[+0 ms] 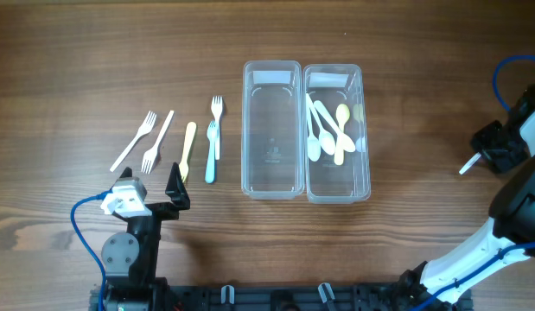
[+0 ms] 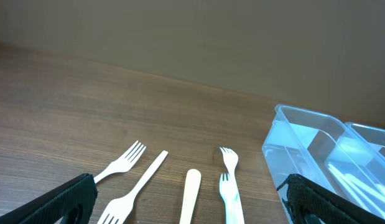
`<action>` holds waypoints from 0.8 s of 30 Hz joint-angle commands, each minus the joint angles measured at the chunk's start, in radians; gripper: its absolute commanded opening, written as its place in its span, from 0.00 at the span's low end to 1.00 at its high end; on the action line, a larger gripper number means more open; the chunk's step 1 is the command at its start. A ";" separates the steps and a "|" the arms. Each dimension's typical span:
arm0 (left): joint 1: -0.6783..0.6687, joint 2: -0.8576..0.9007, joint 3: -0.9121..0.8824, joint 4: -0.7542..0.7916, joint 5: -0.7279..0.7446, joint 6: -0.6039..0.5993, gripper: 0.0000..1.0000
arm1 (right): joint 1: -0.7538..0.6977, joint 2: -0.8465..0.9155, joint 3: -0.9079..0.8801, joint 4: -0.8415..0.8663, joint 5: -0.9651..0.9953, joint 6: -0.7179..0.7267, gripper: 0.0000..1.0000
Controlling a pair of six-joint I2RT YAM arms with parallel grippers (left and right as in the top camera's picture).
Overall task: Pack container
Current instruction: 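Move the right gripper back and grasp the last white spoon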
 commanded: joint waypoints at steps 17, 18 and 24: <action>-0.004 -0.001 0.007 -0.018 -0.006 -0.016 1.00 | 0.015 -0.029 -0.007 0.048 -0.196 -0.056 0.04; -0.004 -0.001 0.007 -0.018 -0.006 -0.016 1.00 | 0.026 -0.060 -0.006 0.051 -0.205 -0.055 0.04; -0.004 -0.001 0.007 -0.018 -0.006 -0.016 1.00 | 0.138 -0.289 -0.006 0.089 -0.266 -0.087 0.04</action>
